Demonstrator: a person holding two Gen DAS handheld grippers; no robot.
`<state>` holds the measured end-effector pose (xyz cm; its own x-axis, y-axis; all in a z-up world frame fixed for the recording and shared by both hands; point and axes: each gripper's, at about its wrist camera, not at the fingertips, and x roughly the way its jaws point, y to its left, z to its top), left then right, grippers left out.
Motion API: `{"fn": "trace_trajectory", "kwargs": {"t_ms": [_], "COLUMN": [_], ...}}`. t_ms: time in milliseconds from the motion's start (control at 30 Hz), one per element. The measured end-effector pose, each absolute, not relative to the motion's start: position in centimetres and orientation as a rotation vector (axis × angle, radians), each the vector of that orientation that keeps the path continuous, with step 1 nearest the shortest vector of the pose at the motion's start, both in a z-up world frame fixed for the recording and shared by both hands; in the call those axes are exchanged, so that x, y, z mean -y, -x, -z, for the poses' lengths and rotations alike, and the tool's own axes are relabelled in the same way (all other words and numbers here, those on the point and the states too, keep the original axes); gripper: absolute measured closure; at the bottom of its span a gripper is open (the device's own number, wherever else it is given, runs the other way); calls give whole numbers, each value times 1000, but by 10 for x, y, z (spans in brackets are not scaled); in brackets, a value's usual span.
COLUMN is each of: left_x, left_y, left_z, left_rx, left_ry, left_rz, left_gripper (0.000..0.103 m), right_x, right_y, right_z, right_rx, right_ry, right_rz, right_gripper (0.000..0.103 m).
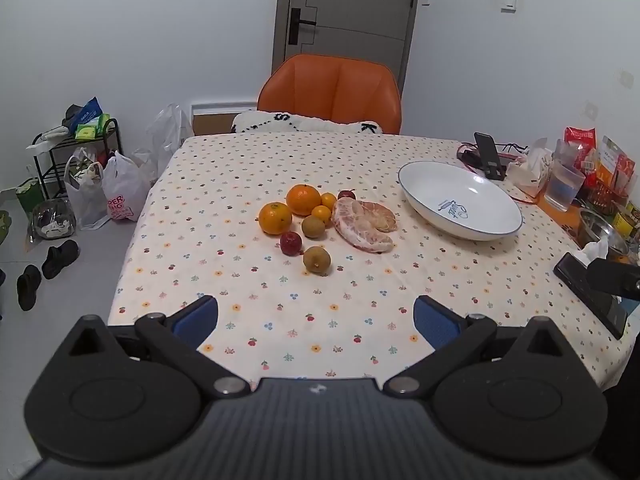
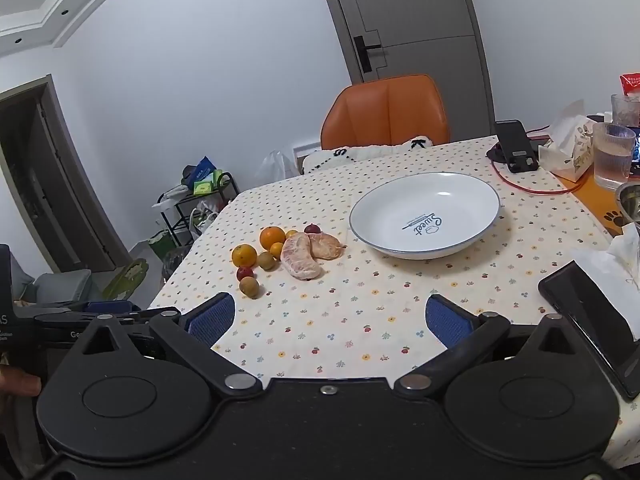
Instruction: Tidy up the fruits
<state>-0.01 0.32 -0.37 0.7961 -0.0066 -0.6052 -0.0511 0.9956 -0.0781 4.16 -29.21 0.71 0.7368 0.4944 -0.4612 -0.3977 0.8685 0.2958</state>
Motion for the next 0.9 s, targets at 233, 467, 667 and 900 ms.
{"fn": "trace_trajectory", "kwargs": {"t_ms": [233, 467, 667, 900], "left_x": [-4, -4, -4, -2], "left_y": [-1, -2, -2, -3], "left_z": [3, 3, 3, 1], "left_rx": [-649, -647, -648, -648], "left_ry": [91, 90, 90, 93], "left_rz": [-20, -21, -21, -21], "left_gripper": [0, 0, 0, 0], "right_x": [293, 292, 292, 293], "right_y": [-43, -43, -45, -46], "right_z": [-9, -11, -10, -9], "right_rx": [-560, -558, -564, -562], "right_ry": [-188, -181, -183, -185], "right_rz": [-495, -493, -491, -487], "right_gripper": [0, 0, 0, 0]}}
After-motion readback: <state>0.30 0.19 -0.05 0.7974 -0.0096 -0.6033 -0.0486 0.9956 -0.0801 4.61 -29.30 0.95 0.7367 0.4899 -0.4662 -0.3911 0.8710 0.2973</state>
